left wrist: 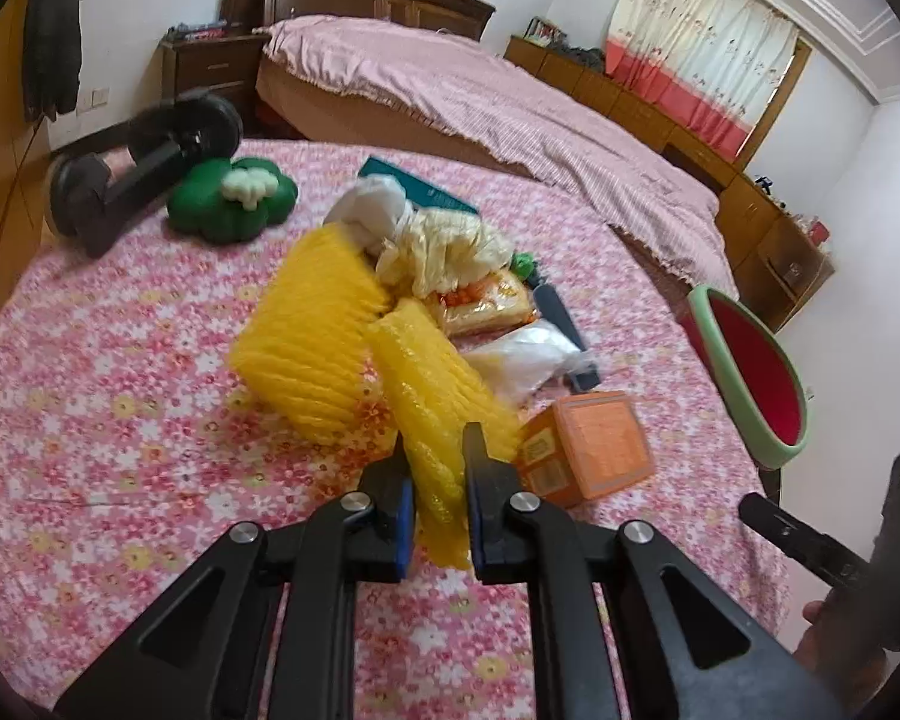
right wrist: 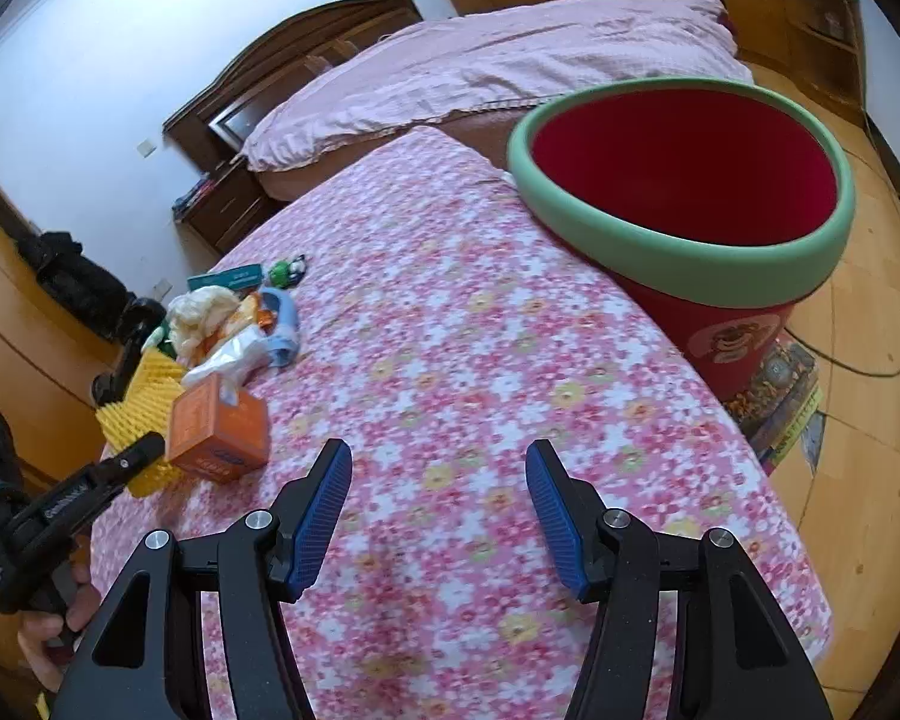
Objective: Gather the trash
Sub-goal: 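Grasp a yellow foam net with the left tool while the right tool approaches the orange box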
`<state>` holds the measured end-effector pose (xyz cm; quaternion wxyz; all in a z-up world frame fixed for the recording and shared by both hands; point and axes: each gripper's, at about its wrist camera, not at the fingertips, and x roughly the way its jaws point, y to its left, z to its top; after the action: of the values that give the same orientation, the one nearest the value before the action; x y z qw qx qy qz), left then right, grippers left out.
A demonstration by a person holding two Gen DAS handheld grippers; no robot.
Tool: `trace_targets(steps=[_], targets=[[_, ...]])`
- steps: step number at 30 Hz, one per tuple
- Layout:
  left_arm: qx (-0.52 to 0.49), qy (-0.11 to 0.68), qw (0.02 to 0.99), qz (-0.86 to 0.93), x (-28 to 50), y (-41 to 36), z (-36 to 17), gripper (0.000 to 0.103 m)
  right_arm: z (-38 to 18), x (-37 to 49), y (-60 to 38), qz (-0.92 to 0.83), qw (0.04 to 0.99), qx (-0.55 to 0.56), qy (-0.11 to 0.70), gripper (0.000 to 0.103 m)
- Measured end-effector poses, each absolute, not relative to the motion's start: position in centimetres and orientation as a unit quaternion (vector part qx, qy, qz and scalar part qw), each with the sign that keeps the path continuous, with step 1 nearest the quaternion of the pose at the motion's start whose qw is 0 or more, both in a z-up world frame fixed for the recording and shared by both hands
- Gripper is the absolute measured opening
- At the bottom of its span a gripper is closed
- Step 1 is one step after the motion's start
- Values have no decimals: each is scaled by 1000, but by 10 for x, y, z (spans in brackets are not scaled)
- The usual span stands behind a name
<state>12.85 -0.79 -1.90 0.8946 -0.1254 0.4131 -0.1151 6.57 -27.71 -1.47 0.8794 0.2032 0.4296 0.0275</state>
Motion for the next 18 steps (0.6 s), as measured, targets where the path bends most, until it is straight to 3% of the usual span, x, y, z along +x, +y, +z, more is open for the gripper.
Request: trace_targets(steps=[18], targets=[[-135,366,918,-68,102,49,-2,12,5,77,-197,86,895,126,419,62]])
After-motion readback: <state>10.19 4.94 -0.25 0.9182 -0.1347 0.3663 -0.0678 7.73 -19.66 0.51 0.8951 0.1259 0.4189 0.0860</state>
